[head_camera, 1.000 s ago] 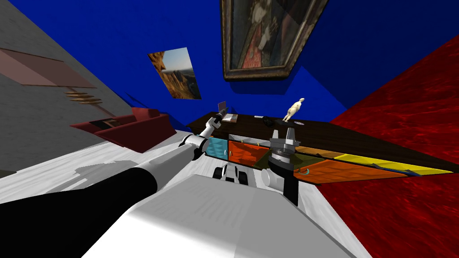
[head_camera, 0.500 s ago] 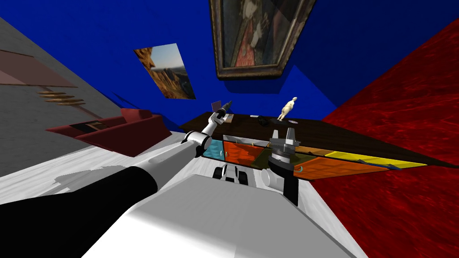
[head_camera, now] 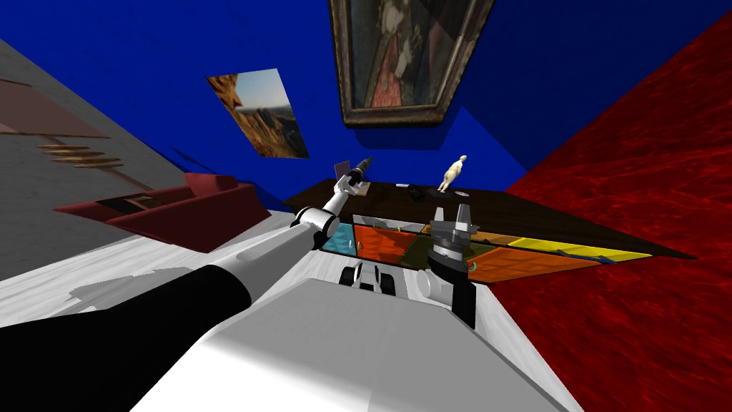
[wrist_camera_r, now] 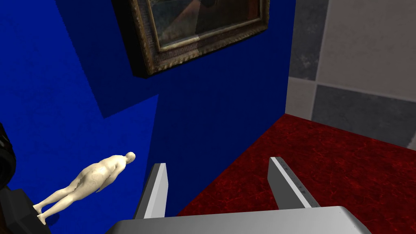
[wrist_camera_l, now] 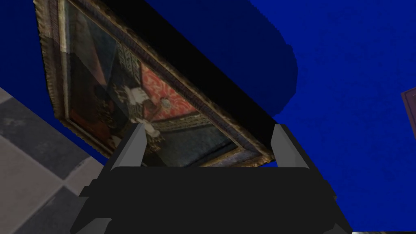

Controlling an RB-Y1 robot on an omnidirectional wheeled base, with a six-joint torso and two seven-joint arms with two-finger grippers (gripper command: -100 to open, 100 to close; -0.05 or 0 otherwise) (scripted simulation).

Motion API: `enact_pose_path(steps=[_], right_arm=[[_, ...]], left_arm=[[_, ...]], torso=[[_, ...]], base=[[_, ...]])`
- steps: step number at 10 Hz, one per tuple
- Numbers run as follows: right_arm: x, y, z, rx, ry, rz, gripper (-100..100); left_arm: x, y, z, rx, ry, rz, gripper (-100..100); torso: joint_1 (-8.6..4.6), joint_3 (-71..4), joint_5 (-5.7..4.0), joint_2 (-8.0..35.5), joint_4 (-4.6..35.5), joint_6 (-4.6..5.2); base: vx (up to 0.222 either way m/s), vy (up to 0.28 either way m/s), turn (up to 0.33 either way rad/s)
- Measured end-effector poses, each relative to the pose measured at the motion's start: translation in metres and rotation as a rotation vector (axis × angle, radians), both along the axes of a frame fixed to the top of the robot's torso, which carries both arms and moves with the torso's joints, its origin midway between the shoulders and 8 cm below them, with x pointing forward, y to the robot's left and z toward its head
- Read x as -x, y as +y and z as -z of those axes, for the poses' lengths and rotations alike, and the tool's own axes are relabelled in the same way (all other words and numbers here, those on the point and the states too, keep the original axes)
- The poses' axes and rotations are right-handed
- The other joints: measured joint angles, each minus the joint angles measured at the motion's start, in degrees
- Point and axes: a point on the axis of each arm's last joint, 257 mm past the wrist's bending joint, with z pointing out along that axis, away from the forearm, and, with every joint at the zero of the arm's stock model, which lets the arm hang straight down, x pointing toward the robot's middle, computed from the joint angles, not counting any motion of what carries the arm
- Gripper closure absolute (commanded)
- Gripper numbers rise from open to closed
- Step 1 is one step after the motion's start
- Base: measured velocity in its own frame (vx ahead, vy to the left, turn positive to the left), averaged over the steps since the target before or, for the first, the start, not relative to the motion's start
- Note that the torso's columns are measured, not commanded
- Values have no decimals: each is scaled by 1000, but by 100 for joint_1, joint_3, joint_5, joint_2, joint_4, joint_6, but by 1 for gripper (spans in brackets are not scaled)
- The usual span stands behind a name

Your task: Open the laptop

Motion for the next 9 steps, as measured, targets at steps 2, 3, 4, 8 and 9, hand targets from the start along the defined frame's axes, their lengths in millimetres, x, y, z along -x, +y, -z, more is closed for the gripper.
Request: enact_pose_path(steps=[2, 3, 4, 8, 9], right_arm=[[0, 0, 0, 0, 0, 0, 0], [0, 0, 0, 0, 0, 0, 0], [0, 0, 0, 0, 0, 0, 0], [0, 0, 0, 0, 0, 0, 0], [0, 0, 0, 0, 0, 0, 0]], left_arm=[[-3, -4, -2, 10, 17, -8, -100], [-6, 0, 5, 12, 41, -20, -100], [-12, 4, 14, 16, 68, -32, -100], [-27, 32, 67, 6, 191, -104, -100], [-31, 42, 81, 4, 221, -123, -100]], torso=[[21, 3, 7, 4, 1, -2], [32, 1, 10, 1, 0, -3], [27, -3, 9, -4, -1, -2], [6, -1, 3, -1, 0, -1], [-4, -3, -1, -5, 0, 1]], base=[[-58, 30, -18], [-57, 75, -5], [-42, 78, -1], [-40, 121, 3], [-15, 146, 11]])
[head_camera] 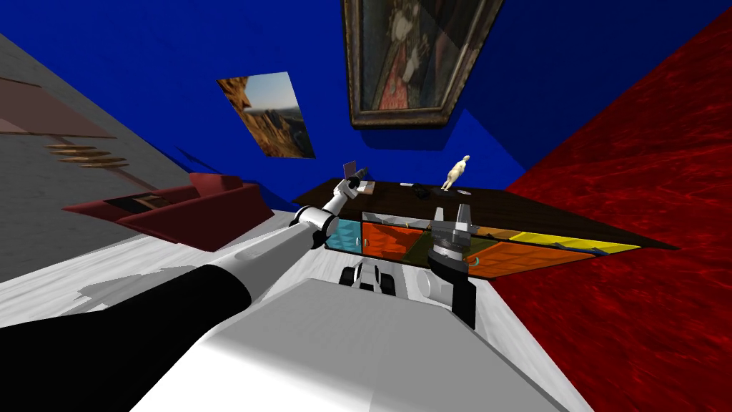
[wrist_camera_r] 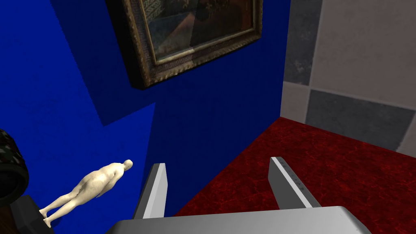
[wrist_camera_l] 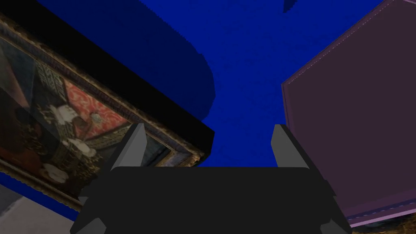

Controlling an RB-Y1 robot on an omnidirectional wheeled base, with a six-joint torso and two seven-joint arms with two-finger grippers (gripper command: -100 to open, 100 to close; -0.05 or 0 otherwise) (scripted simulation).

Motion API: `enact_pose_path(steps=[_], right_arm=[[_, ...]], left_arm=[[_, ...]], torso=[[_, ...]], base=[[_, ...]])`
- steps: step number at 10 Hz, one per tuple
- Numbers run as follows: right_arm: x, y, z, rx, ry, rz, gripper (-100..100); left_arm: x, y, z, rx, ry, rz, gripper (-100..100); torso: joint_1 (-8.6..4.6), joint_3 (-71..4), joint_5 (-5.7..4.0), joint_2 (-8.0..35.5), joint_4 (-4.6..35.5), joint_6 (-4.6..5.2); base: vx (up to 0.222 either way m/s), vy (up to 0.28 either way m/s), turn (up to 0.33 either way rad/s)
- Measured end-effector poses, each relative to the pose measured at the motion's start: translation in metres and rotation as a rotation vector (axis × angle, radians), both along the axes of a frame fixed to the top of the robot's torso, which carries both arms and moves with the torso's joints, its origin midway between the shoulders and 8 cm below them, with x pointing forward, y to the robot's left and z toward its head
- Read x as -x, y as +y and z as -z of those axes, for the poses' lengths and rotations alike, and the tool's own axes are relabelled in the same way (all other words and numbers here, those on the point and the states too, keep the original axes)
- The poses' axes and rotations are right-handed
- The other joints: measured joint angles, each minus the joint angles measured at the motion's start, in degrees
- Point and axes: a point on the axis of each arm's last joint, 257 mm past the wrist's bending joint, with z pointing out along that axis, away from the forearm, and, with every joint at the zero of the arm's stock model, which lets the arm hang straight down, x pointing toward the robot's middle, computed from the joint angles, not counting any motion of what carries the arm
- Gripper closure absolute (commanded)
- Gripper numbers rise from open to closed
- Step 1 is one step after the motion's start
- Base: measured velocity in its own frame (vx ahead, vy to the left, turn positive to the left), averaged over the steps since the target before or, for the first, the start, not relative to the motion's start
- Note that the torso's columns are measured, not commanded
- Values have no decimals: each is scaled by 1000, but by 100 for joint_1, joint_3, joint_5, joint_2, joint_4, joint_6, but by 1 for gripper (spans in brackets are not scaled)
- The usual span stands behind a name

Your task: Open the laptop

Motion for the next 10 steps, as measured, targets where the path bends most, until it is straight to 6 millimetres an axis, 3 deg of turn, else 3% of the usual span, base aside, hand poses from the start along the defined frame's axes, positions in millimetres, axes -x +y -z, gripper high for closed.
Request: enact_pose_path(steps=[3, 5, 6, 9, 10], right_arm=[[0, 0, 0, 0, 0, 0, 0], [0, 0, 0, 0, 0, 0, 0], [0, 0, 0, 0, 0, 0, 0], [0, 0, 0, 0, 0, 0, 0], [0, 0, 0, 0, 0, 0, 0]], left_arm=[[-3, 28, 45, -23, 94, -54, -100], [-7, 33, 46, -30, 104, -70, -100], [-9, 39, 60, -24, 130, -82, -100], [-12, 46, 72, -24, 164, -100, -100], [-13, 59, 76, -11, 174, -115, -100]], torso=[[9, 0, 3, -1, -2, -1], [-17, 1, -5, 2, 0, 1], [-8, -1, -3, -2, -3, 0], [53, -11, 21, -15, -22, -28], [81, -17, 34, -23, -30, -54]], base=[[-16, 112, 7], [-8, 34, -1], [-2, 22, -18], [-2, 45, -19], [-16, 34, -15]])
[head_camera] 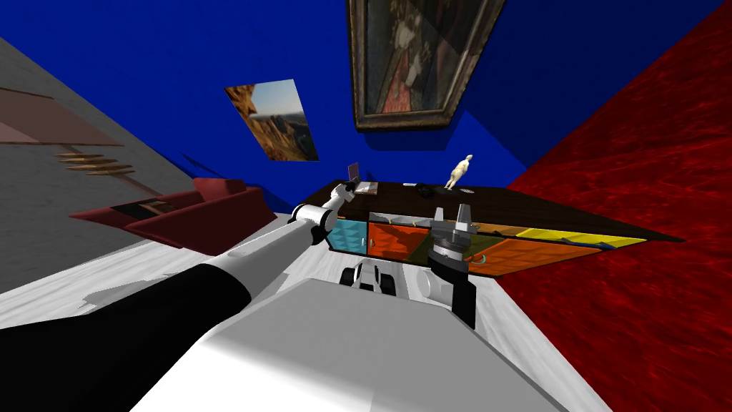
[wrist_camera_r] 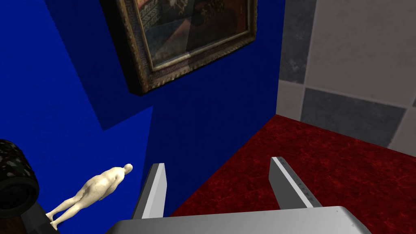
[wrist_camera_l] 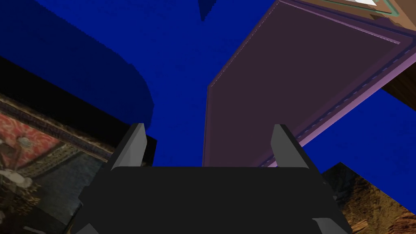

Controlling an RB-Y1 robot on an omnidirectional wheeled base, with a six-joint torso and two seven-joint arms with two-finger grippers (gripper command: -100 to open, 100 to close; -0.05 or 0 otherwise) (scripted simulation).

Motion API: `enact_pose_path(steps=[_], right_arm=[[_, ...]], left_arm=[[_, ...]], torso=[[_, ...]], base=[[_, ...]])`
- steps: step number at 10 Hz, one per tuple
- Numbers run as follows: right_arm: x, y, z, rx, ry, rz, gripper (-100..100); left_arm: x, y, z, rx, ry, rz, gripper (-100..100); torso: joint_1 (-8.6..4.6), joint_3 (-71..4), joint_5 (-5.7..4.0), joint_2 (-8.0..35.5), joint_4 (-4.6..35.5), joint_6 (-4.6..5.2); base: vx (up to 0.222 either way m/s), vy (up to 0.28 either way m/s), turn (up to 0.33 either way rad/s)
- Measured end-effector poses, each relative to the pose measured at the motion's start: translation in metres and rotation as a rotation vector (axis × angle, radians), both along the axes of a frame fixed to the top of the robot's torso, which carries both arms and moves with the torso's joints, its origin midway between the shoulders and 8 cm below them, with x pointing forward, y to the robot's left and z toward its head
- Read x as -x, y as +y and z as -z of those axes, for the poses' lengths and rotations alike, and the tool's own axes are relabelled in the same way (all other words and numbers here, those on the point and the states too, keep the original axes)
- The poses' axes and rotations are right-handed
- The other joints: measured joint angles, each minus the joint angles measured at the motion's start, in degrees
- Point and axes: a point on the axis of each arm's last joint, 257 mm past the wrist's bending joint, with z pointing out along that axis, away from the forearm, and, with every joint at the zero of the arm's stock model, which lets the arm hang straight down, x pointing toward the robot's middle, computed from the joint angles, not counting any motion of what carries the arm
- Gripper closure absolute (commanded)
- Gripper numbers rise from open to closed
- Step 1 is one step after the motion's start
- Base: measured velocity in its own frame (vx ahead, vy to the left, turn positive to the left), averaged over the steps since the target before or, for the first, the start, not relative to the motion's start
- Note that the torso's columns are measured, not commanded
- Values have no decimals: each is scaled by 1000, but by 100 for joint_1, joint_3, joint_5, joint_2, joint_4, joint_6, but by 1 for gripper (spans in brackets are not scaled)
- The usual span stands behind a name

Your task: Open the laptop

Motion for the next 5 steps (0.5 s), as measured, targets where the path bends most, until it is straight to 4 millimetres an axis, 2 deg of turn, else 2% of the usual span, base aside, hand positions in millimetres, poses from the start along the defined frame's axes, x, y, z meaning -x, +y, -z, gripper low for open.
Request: enact_pose_path(steps=[1, 2, 4, 5], right_arm=[[0, 0, 0, 0, 0, 0, 0], [0, 0, 0, 0, 0, 0, 0], [0, 0, 0, 0, 0, 0, 0], [0, 0, 0, 0, 0, 0, 0]], left_arm=[[0, 15, 1, 20, 3, -19, -100], [3, 17, 10, 36, 12, -24, -100], [4, 11, 10, 22, 17, -22, -100], [4, 11, 9, 22, 16, -21, 100]], torso=[[0, -2, 2, -4, -4, -7], [-15, -3, -3, -6, -3, 8], [-70, 9, -29, 11, 21, 49], [-76, 9, -31, 12, 21, 52]], base=[[-8, 11, 50], [-6, 6, 54], [-1, 3, 4], [106, 4, -43]])
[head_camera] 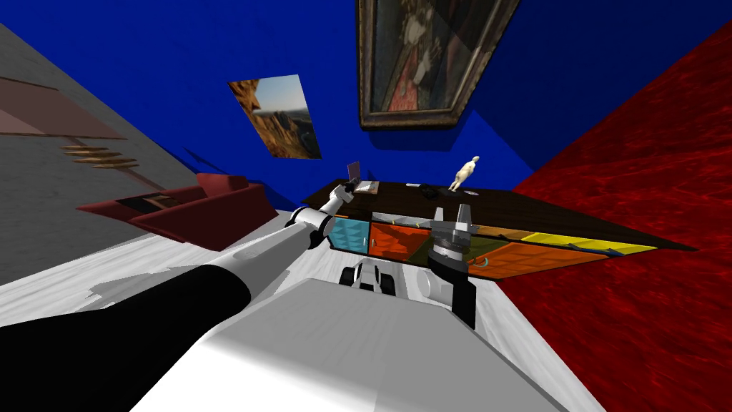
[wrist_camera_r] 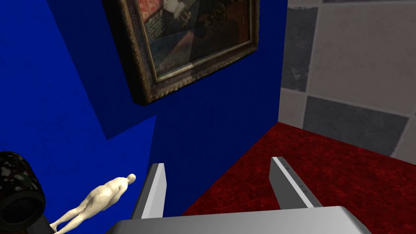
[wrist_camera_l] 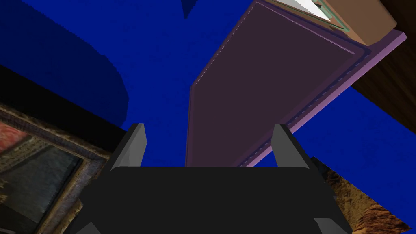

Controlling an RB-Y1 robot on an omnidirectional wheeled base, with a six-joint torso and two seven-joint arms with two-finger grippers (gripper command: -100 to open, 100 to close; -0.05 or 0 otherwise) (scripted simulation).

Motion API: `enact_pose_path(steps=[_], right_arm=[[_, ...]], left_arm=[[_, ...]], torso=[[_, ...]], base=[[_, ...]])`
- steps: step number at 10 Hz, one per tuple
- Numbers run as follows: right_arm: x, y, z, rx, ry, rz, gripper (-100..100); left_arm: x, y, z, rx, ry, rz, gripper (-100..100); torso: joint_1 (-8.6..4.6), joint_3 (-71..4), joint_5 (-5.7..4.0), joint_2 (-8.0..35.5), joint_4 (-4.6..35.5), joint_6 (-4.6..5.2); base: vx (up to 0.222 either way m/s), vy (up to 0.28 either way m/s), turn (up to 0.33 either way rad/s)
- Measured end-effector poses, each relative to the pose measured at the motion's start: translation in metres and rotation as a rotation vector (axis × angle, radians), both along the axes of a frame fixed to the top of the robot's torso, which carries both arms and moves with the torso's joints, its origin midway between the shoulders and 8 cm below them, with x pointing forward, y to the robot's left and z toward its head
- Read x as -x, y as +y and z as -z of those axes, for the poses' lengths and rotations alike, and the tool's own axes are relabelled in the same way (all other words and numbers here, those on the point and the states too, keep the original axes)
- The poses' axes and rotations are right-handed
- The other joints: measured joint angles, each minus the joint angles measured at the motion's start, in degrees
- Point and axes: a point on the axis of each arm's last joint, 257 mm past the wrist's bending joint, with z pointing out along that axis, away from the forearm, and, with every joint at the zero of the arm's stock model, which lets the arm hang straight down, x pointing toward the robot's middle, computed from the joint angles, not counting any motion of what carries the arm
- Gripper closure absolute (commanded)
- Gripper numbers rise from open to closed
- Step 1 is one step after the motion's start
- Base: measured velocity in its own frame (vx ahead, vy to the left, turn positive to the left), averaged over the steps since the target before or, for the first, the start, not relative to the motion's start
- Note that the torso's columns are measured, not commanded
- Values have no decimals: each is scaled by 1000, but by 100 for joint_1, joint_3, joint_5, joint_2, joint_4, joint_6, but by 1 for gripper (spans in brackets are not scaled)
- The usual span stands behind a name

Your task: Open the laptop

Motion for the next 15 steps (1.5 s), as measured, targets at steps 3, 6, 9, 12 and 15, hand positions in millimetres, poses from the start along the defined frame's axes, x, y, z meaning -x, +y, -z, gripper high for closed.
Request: enact_pose_path(steps=[3, 6, 9, 12, 15], right_arm=[[0, 0, 0, 0, 0, 0, 0], [0, 0, 0, 0, 0, 0, 0], [0, 0, 0, 0, 0, 0, 0], [0, 0, 0, 0, 0, 0, 0], [0, 0, 0, 0, 0, 0, 0]], left_arm=[[0, 4, 1, -40, 1, -6, 100], [3, 7, 7, -169, -12, 4, 100], [5, 10, 14, -306, -24, 18, 100], [5, 7, 17, -359, -26, 27, -100], [4, -1, 15, -347, -21, 34, -100]], torso=[[-15, 15, -4, 24, 11, 2], [3, 15, 0, 23, 12, 2], [1, 5, 0, 8, 7, 1], [53, 5, 14, 7, 7, 1], [4, 14, 1, 21, 11, 2]], base=[[26, -48, 28], [-13, -87, 27], [-13, -95, 46], [8, 71, -52], [-23, 167, -57]])
